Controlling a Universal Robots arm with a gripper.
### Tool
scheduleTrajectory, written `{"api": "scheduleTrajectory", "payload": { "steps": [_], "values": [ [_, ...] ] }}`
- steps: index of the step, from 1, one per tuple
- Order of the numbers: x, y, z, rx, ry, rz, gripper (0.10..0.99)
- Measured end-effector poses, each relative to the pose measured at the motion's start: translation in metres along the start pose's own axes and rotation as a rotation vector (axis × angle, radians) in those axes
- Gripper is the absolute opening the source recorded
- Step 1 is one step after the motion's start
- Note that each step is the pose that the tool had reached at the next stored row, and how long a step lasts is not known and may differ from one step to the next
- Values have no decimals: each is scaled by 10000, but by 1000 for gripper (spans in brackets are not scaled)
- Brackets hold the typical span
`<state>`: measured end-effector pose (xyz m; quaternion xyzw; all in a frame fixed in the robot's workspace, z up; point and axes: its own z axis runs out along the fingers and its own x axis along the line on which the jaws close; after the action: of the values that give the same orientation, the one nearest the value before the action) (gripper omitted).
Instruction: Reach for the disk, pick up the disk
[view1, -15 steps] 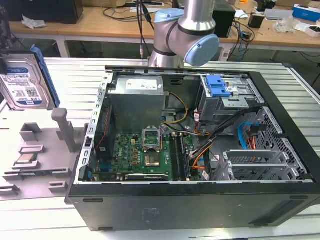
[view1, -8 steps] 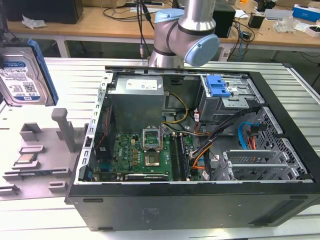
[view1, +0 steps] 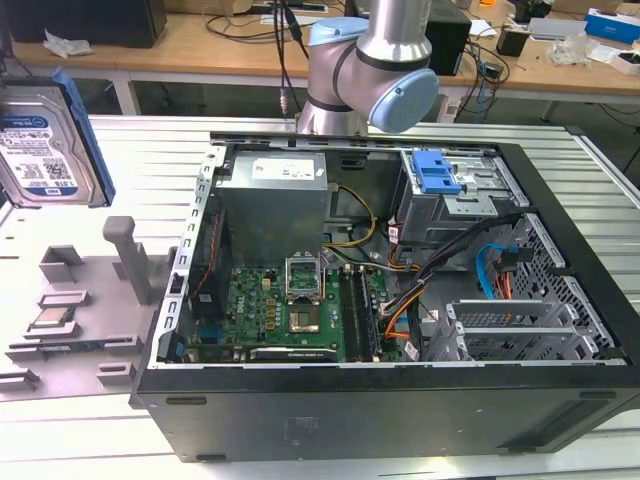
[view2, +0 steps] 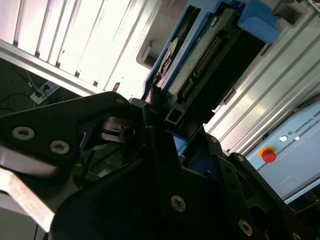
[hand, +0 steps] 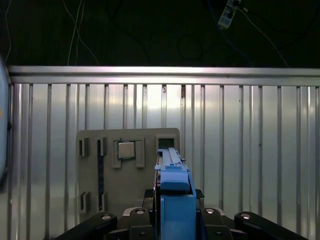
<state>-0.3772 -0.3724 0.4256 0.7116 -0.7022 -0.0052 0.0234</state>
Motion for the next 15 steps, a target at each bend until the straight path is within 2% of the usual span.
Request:
{"api": "scheduleTrajectory", "payload": {
  "steps": [5,13,15],
  "values": [
    [1,1,-42,0,0,0,365],
    [5,5,-194,0,0,0,365],
    [5,6,-212,0,0,0,365]
  ]
}}
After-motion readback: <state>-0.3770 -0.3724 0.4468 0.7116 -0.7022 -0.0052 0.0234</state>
